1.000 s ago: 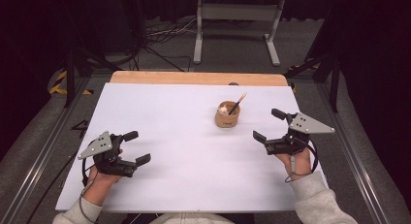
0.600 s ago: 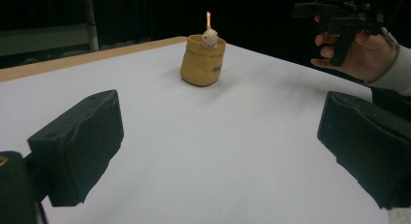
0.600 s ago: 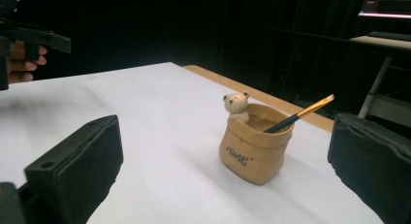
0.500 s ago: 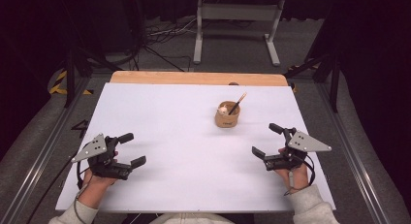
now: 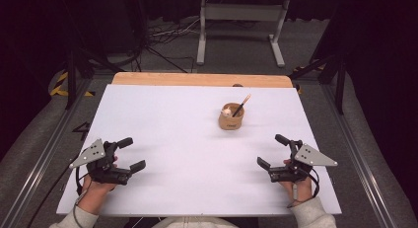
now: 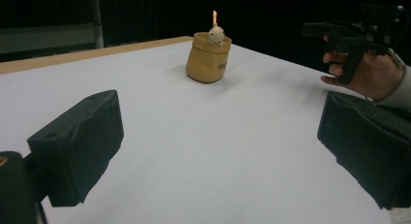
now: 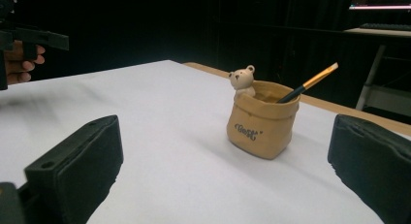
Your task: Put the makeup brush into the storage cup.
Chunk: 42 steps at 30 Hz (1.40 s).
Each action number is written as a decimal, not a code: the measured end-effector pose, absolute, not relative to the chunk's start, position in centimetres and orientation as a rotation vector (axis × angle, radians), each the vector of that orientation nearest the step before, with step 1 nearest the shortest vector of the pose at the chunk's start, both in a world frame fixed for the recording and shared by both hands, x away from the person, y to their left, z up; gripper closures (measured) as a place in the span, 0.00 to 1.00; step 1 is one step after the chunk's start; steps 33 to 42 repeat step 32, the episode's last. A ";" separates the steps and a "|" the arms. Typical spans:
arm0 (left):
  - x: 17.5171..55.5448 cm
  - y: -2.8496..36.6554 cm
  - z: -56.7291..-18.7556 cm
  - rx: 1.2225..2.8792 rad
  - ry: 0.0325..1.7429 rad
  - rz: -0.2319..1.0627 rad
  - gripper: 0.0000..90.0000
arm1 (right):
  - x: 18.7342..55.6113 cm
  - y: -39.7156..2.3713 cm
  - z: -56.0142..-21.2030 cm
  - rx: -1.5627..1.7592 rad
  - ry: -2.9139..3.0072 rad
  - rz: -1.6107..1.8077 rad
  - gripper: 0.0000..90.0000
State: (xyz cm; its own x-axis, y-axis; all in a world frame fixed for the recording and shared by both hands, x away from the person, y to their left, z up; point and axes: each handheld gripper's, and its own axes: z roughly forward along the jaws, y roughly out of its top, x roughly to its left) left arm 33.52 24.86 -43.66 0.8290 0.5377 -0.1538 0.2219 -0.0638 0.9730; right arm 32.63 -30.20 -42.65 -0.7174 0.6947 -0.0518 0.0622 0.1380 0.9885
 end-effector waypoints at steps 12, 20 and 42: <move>33.6 24.5 -44.6 1.629 0.623 0.306 0.04 | 32.7 -30.1 -43.5 0.776 1.920 1.606 0.00; 33.8 24.4 -45.0 1.632 0.645 0.331 0.04 | 33.4 -30.1 -44.3 0.799 1.909 1.570 0.00; 33.8 24.3 -45.0 1.631 0.637 0.323 0.04 | 33.2 -30.0 -44.2 0.782 1.916 1.587 0.00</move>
